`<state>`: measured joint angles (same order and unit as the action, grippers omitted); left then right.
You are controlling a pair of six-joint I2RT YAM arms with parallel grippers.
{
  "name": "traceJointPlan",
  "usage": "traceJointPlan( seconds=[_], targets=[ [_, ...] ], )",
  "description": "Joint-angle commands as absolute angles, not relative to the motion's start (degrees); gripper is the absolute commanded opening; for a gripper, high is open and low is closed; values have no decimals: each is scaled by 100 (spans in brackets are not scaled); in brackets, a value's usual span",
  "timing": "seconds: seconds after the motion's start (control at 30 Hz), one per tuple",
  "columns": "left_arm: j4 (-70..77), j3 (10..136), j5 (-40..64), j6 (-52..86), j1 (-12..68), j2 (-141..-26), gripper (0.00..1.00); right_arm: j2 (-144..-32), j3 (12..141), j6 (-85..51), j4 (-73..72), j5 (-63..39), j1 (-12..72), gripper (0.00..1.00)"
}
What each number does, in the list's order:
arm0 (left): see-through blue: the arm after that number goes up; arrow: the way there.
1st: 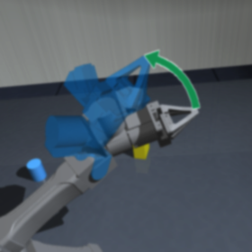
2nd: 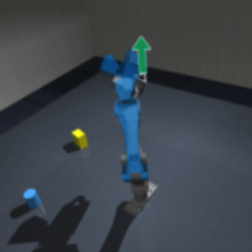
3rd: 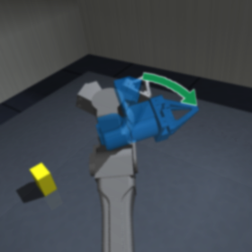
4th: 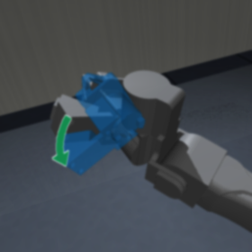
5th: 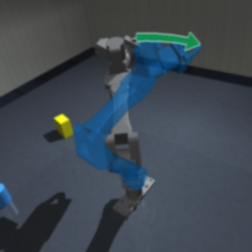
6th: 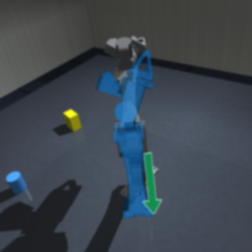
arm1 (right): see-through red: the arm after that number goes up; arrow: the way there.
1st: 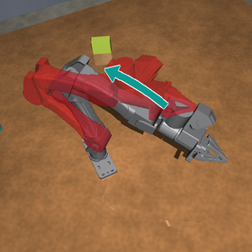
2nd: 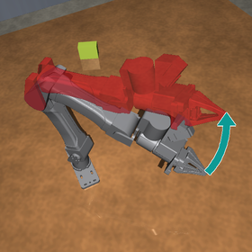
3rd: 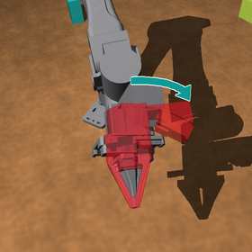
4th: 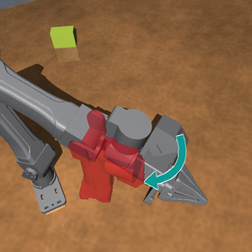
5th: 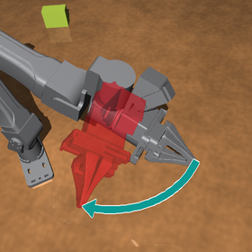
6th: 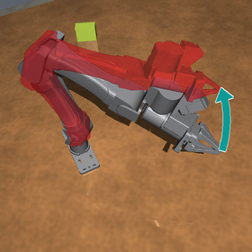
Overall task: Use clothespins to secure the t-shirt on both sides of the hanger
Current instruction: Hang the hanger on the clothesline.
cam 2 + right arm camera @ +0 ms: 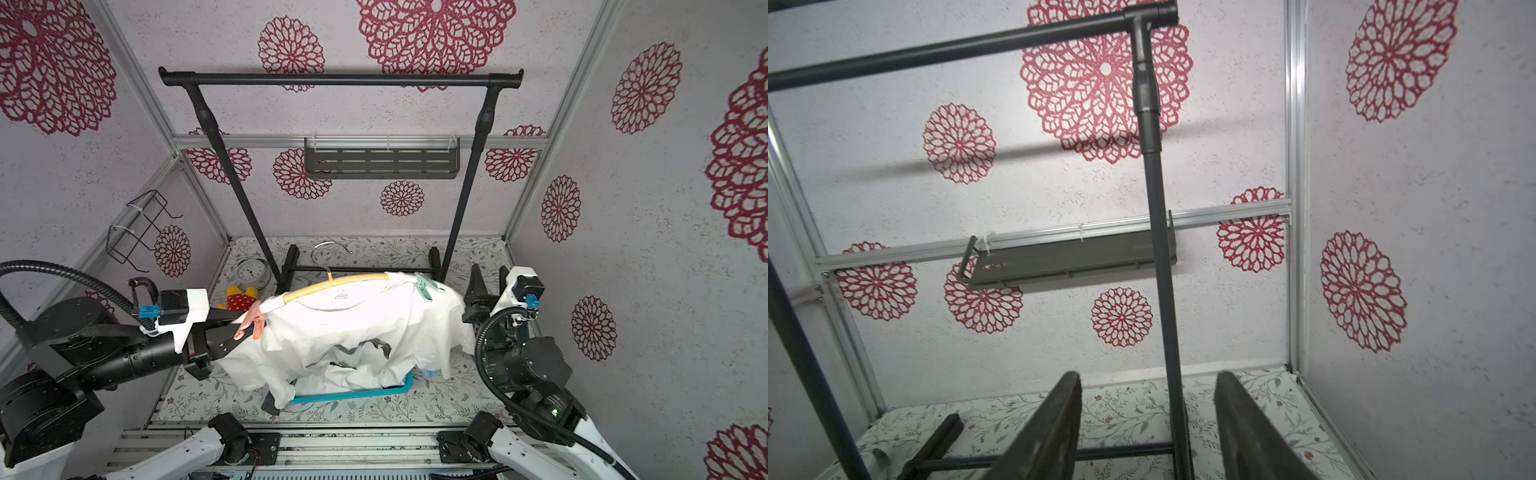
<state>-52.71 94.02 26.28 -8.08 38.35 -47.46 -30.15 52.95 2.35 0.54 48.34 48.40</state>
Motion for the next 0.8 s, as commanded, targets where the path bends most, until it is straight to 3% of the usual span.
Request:
traceJointPlan(
  seconds=[0.0, 0.3, 0.53, 0.77],
  targets=[
    [-4777, 9929, 2643, -674, 3850, -4834, 0, -2685, 5080, -216, 225, 5306, 4824, 54],
    [-5246, 11260, 2013, -581, 3850, -5412, 0, -2111, 4401, -1559, 1499, 5335, 4825, 55],
    [-5997, 12392, 985, -591, 3850, -6088, 0, -2358, 4084, -2991, 2478, 4164, 4825, 58],
    [-6039, 12962, 691, -569, 3849, -6037, 0, -2993, 3313, -3983, 1807, 3117, 4819, 61]
  ],
)
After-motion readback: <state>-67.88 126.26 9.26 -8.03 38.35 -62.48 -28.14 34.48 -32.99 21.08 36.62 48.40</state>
